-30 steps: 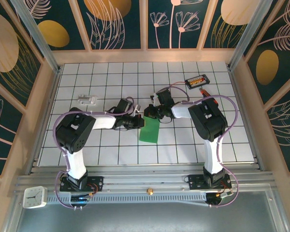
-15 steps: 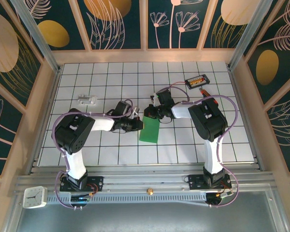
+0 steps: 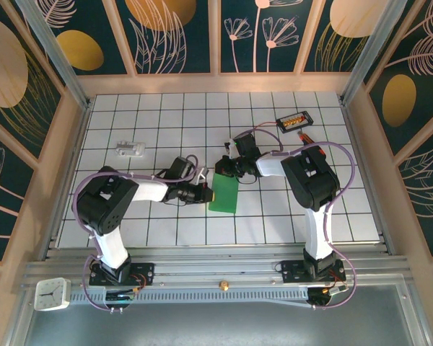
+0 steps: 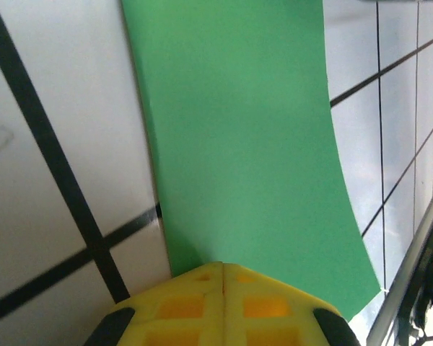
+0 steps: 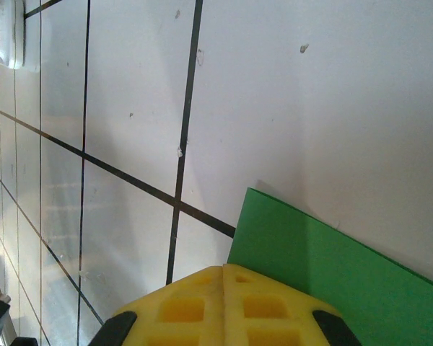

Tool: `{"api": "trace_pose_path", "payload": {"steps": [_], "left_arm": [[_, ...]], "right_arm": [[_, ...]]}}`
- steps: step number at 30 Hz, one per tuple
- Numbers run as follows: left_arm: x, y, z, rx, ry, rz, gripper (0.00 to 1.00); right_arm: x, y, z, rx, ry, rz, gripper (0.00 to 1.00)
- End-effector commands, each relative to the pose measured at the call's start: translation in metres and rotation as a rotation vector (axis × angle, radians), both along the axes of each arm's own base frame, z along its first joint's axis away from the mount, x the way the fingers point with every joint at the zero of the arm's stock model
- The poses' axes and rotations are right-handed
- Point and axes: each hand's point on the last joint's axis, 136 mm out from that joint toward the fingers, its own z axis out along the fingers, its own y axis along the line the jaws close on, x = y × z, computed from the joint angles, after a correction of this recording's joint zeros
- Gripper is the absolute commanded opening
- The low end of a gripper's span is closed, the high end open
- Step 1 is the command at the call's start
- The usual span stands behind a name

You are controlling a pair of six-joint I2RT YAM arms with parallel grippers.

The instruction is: Fold a paper plane with a square sheet of paper (pick it up from the middle)

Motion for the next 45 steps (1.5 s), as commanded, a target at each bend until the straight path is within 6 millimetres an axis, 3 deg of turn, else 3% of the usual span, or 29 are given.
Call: {"api": "trace_pose_path", "payload": {"steps": [1, 16, 21, 24, 27, 29, 31, 35, 39, 40, 45], "left_arm": [[-0.065, 0.022, -0.036, 0.104, 0.244, -0.045, 0.0], [-0.103, 0.035, -0.043, 0.143, 0.29, -0.09, 0.0], [-0.108, 0.039, -0.034, 0.177, 0.281, -0.127, 0.0], [-0.086, 0.019, 0.008, 0.076, 0.154, -0.131, 0.0], [-0.054, 0.0, 0.049, -0.085, 0.035, -0.066, 0.03], [-0.03, -0.002, 0.063, -0.148, -0.017, 0.021, 0.09], [-0.006, 0.004, 0.062, -0.129, -0.047, 0.115, 0.12], [0.02, 0.009, 0.04, -0.006, -0.053, 0.18, 0.11], [0.017, 0.005, 0.024, 0.012, -0.007, 0.161, 0.05], [0.013, 0.005, 0.012, 0.027, 0.024, 0.157, 0.04], [-0.004, 0.0, 0.002, 0.026, 0.065, 0.133, 0.01]], "right_arm": [[-0.013, -0.036, -0.053, -0.177, 0.086, -0.06, 0.0], [-0.013, -0.039, -0.055, -0.193, 0.084, -0.063, 0.0], [-0.011, -0.036, -0.052, -0.185, 0.078, -0.05, 0.0], [-0.007, -0.025, -0.036, -0.13, 0.046, -0.012, 0.0], [-0.003, -0.011, 0.004, -0.029, -0.016, 0.041, 0.0], [-0.004, -0.011, 0.03, 0.023, -0.051, 0.056, 0.0], [-0.008, -0.024, 0.052, 0.051, -0.072, 0.029, 0.05], [-0.031, -0.064, 0.057, -0.011, -0.053, -0.055, 0.15], [-0.064, -0.087, 0.043, -0.083, 0.002, -0.135, 0.23], [-0.068, -0.088, 0.038, -0.083, 0.014, -0.145, 0.23], [-0.053, -0.08, 0.023, -0.093, 0.015, -0.157, 0.23]]}}
